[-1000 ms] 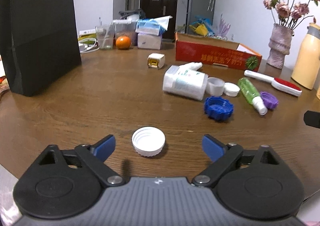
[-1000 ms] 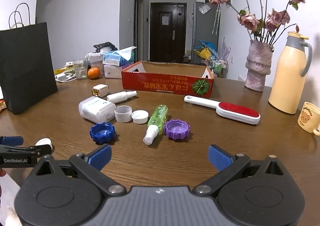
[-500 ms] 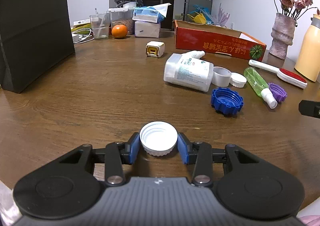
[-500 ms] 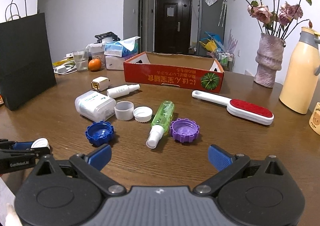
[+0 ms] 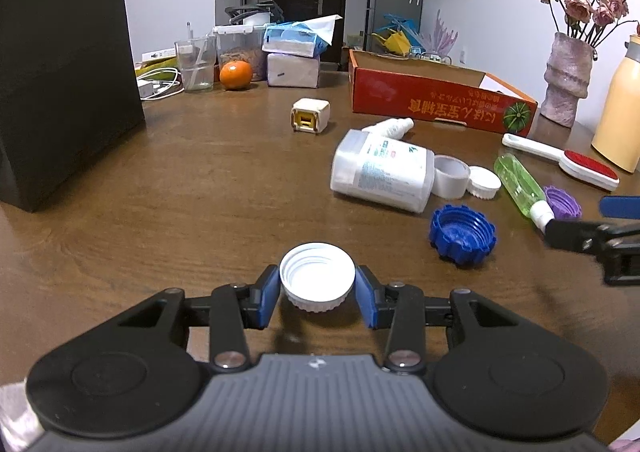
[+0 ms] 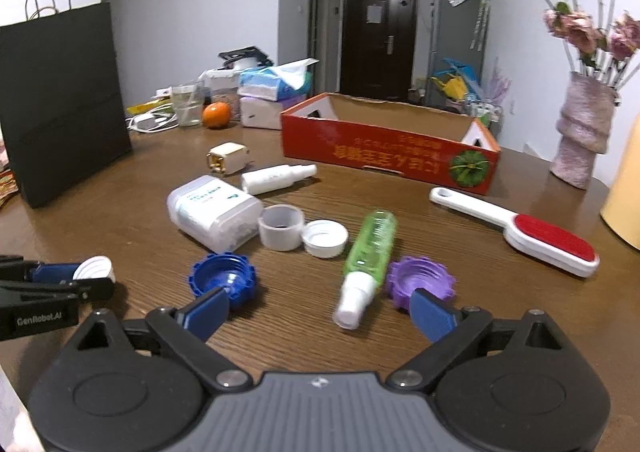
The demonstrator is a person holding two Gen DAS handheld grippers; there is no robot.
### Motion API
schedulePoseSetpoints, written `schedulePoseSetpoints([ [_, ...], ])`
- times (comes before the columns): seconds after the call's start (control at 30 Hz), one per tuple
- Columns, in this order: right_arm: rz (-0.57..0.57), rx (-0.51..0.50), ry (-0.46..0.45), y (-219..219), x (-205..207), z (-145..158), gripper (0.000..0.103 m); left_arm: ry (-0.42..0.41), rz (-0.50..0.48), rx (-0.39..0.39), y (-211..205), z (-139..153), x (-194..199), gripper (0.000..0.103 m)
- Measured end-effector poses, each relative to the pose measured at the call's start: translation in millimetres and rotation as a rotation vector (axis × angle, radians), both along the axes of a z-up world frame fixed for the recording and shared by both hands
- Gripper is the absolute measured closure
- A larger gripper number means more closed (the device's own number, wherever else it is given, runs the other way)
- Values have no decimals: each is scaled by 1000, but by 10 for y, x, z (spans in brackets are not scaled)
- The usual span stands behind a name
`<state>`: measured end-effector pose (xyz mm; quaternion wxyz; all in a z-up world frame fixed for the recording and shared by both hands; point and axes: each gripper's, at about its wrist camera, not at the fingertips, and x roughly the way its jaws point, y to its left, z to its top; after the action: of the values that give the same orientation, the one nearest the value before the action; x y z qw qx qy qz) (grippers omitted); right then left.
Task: Organize rigid objects
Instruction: 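Close the left gripper on the white bottle cap while the right gripper grasps the blue cap, then carry both caps into the cardboard box and open both grippers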
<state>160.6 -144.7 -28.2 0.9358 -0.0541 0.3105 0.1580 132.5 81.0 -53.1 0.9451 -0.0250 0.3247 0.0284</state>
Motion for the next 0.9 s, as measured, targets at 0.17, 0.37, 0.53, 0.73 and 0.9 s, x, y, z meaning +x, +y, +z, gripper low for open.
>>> schedulePoseSetpoints([
  [0.17,55,-17,19,215,146,-50,7,-8,0,-5,58,24,68,62],
  [0.37,121,-24,53,451,322,-129,13,-6,5,-11,128,16,143,62],
  [0.53,165,-29,94,630,435,-237,20,-1,12,-20,195,9,187,62],
  [0.73,191,-38,141,728,530,-341,39,0,20,-30,246,10,228,62],
  [0.9,203,-23,143,710,570,-332,50,-17,18,-26,234,73,259,62],
])
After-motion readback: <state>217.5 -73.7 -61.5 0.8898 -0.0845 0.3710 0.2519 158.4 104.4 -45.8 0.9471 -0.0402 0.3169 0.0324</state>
